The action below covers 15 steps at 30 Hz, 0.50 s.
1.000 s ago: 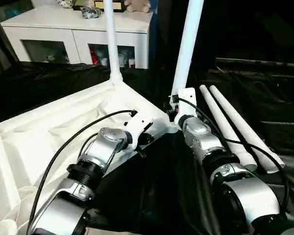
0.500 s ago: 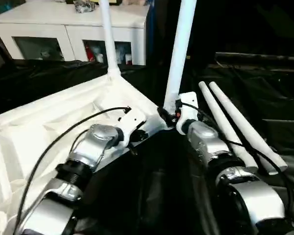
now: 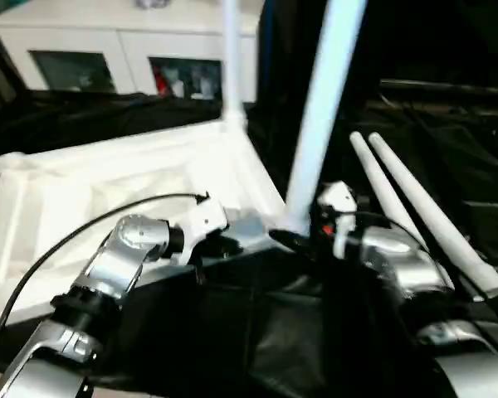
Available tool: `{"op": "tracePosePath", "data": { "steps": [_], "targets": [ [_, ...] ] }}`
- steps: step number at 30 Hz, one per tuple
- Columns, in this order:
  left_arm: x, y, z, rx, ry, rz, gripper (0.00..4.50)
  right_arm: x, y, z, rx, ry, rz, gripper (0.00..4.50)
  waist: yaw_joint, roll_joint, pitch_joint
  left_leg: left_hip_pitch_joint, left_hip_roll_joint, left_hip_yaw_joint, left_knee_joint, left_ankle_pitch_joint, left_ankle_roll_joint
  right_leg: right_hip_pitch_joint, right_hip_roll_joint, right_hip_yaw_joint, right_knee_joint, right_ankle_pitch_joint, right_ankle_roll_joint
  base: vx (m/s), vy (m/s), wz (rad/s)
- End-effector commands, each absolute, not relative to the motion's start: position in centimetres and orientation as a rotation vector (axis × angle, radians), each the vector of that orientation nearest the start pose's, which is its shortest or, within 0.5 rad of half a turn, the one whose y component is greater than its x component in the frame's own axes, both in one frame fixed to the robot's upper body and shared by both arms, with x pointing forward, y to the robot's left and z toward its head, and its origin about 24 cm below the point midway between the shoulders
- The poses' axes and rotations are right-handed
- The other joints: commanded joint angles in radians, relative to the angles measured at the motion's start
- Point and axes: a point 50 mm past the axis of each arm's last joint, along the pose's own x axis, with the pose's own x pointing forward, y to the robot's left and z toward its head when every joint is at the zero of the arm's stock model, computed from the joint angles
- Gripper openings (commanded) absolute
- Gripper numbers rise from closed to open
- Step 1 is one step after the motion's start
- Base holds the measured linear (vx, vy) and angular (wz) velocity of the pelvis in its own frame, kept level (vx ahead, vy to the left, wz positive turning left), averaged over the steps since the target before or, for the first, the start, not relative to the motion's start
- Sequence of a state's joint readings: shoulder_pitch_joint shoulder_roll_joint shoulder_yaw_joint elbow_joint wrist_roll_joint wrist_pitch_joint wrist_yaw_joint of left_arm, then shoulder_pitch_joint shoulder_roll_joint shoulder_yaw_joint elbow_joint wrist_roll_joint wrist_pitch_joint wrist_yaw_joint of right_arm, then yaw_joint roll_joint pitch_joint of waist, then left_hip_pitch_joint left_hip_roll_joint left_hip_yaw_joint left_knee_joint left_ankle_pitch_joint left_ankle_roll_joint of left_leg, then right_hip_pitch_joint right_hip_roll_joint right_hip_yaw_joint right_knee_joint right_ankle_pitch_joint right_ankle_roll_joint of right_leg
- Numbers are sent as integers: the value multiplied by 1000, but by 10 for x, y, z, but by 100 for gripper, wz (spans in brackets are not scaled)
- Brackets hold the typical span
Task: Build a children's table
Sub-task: Rotate leg to tighten
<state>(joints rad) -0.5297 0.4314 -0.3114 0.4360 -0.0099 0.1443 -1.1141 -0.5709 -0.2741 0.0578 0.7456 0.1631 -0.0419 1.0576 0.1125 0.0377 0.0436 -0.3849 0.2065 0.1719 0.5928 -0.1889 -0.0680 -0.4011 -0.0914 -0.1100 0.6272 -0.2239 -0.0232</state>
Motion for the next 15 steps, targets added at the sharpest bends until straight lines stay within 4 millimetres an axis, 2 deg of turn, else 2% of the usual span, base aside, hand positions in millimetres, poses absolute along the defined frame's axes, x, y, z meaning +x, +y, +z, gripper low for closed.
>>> {"op": "tracePosePath", "data": {
  "steps": [1, 2, 3, 4, 6, 10, 11, 13, 15],
  "targets": [
    [305, 137, 64, 444, 373, -1327, 0, 321, -149, 54, -94, 186, 1127, 446, 0, 3, -61, 19, 38, -6, -68, -156, 69, 64, -64, 57, -66, 4, -251, 0, 0, 0],
    [304, 137, 64, 438, 369, -1339, 0, 318, -151, 55, -114, 184, 1151, 446, 1, 3, -60, 21, 38, -4, -68, -164, 61, 60, -65, 61, -67, -11, -245, 0, 0, 0],
    [303, 138, 64, 437, 369, -1343, 0, 315, -152, 55, -135, 185, 1178, 446, 1, 1, -62, 19, 36, -5, -67, -152, 57, 64, -64, 61, -67, -12, -239, 0, 0, 0],
    [303, 138, 64, 438, 370, -1343, 0, 314, -152, 55, -142, 190, 1189, 446, 2, 1, -63, 21, 36, -4, -66, -146, 59, 62, -63, 62, -66, -2, -239, 0, 0, 0],
    [303, 138, 63, 439, 371, -1344, 0, 313, -153, 55, -155, 197, 1195, 446, 0, 0, -65, 14, 32, -4, -62, -116, 66, 64, -63, 62, -62, 27, -243, 0, 0, 0],
    [303, 139, 61, 445, 374, -1339, 0, 313, -155, 53, -185, 214, 1178, 446, 1, 1, -68, 15, 31, -4, -57, -84, 77, 62, -61, 61, -58, 63, -251, 0, 0, 0],
    [303, 139, 61, 443, 374, -1338, 0, 313, -155, 52, -187, 214, 1175, 420, 1, 0, -69, 14, 30, -4, -56, -74, 81, 63, -59, 61, -54, 85, -254, 0, 0, 0],
    [303, 138, 61, 441, 374, -1339, 0, 313, -155, 53, -186, 214, 1172, 420, 1, 1, -70, 13, 29, -4, -54, -65, 89, 63, -59, 60, -52, 109, -258, 0, 0, 0],
    [303, 137, 61, 435, 373, -1341, 0, 313, -155, 53, -178, 211, 1165, 407, 3, -2, -70, 14, 29, -3, -54, -76, 91, 63, -60, 60, -54, 91, -258, 0, 0, 0]
  ]
}}
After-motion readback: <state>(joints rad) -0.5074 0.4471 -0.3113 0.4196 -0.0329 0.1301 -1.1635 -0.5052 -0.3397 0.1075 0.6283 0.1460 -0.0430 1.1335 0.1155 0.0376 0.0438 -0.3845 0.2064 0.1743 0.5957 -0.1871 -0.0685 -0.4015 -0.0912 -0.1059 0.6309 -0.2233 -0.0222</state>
